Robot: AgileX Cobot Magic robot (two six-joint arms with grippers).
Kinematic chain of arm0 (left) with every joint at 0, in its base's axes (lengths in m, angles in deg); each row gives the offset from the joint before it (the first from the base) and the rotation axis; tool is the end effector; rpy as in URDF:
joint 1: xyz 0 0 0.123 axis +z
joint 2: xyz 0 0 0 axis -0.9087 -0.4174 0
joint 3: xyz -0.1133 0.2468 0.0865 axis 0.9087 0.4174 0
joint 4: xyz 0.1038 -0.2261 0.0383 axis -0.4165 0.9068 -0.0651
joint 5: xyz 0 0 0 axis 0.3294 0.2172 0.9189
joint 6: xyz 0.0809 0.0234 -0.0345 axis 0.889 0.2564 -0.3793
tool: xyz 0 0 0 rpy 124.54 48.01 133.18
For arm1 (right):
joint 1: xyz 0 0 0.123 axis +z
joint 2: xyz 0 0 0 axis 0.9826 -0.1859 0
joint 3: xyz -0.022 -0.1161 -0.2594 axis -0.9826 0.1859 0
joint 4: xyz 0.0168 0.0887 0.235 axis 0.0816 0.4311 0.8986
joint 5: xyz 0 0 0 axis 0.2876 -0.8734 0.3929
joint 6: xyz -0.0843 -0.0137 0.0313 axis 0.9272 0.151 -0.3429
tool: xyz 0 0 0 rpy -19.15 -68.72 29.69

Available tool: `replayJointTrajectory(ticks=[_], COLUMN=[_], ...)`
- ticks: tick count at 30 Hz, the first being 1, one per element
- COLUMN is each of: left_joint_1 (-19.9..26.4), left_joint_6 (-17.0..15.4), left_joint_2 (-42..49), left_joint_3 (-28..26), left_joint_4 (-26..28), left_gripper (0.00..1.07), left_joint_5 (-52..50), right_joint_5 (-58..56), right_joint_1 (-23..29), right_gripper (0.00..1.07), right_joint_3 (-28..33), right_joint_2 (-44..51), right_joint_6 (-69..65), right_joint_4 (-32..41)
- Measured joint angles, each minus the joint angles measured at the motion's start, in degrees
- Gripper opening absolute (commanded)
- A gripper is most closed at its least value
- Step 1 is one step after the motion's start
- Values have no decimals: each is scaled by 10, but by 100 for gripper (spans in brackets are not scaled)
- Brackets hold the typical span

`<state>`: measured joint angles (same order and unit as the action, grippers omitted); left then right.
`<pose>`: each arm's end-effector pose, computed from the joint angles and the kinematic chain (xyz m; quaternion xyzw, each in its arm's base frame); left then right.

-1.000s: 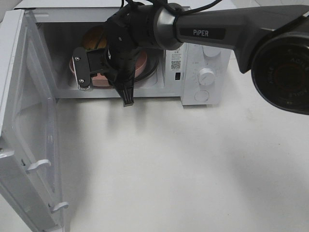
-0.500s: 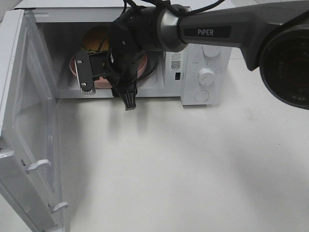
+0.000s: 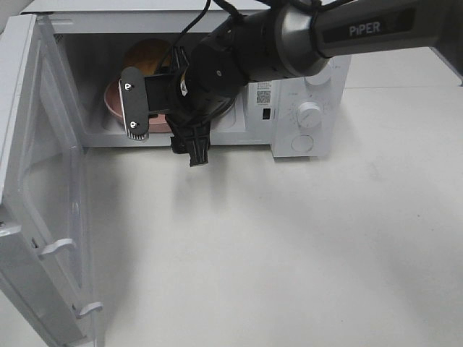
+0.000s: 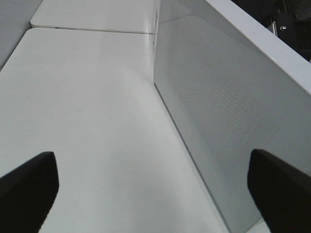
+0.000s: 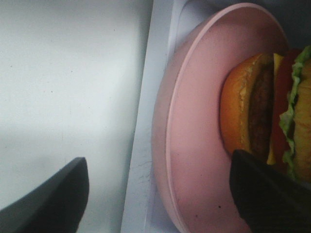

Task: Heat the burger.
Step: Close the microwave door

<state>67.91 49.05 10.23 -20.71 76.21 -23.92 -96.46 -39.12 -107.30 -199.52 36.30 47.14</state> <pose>-0.0064 -0.0128 0.2831 0.0013 0.8403 -0.0567 0.5392 0.3828 0.3137 0.1660 -0.7426 0.5413 -0.1346 0.3707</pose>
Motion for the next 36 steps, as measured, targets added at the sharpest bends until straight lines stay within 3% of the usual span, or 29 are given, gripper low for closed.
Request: replayJointTrajectory(ticks=[8, 10, 13, 20, 36], left_joint_1=[0, 0, 0, 0, 0], left_joint_6=[0, 0, 0, 0, 0], left_joint_2=[0, 0, 0, 0, 0], left_joint_3=[0, 0, 0, 0, 0], left_joint_4=[0, 0, 0, 0, 0], left_gripper=[98, 98, 98, 98, 98], left_joint_5=[0, 0, 0, 0, 0], right_joint_5=[65, 95, 103, 156, 208], right_joint_1=[0, 0, 0, 0, 0], right_gripper=[77, 76, 76, 76, 76], right_joint_3=[87, 138, 148, 246, 403], right_joint_2=[53, 87, 94, 166, 302], right_joint_6=[0, 0, 0, 0, -60], right_joint_4=[-2, -14, -15, -19, -18])
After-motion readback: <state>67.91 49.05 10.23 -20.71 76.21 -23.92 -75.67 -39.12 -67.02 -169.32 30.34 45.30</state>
